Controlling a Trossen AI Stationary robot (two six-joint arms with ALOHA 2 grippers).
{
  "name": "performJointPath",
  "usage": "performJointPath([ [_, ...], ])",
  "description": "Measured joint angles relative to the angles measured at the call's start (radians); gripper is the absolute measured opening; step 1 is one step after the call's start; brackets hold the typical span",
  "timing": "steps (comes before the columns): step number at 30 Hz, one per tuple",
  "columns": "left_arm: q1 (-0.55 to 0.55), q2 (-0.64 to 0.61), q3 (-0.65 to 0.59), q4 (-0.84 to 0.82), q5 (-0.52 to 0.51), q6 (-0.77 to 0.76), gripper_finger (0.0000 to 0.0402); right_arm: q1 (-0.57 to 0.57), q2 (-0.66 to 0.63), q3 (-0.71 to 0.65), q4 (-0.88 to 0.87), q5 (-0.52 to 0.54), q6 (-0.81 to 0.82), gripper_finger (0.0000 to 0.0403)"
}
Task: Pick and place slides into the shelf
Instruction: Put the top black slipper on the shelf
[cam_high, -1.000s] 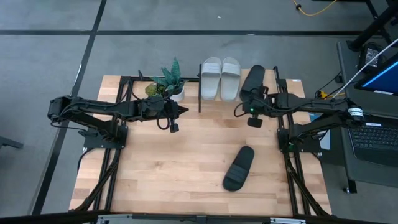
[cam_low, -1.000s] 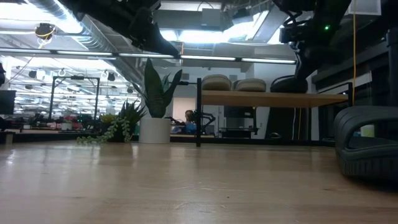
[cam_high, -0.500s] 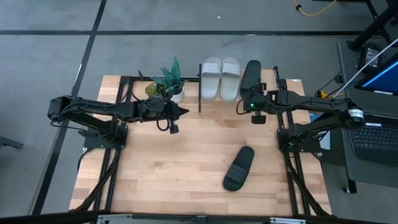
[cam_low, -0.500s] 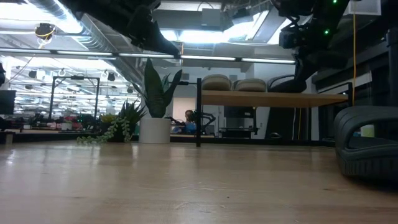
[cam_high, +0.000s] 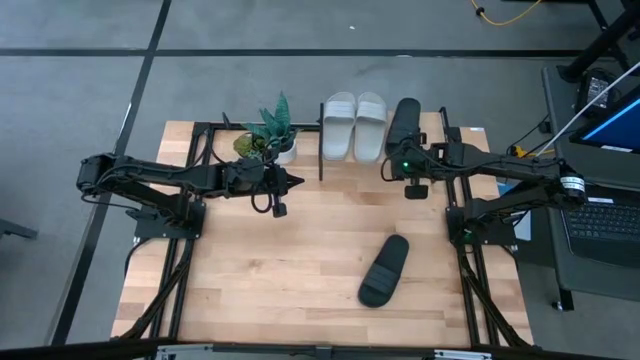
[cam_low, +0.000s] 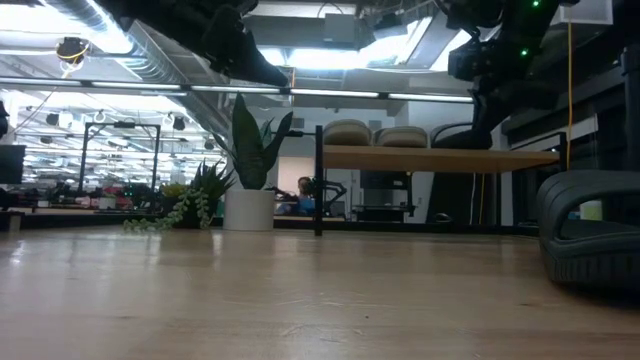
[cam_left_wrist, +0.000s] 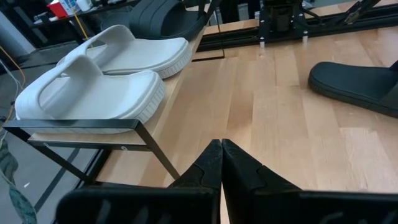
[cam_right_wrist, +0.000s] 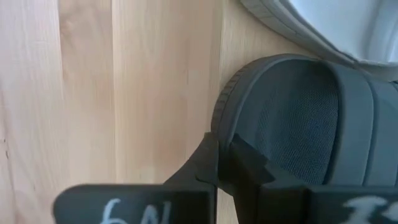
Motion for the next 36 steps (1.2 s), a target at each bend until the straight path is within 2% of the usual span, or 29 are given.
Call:
performJointPath([
  [5, 0.0, 0.0, 0.0, 0.0, 0.0, 0.0, 0.0, 0.0, -0.012, 0.0, 0.03, -0.01, -0.024, 0.0021],
  [11, 0.0, 0.0, 0.0, 0.0, 0.0, 0.0, 0.0, 0.0, -0.048, 0.0, 0.085, -0.1, -0.052, 0.0021],
  [36, 0.0, 0.0, 0.0, 0.0, 0.0, -0.001, 0.0, -0.007, -0.051, 0.0, 0.074, -0.102, -0.1, 0.0021],
])
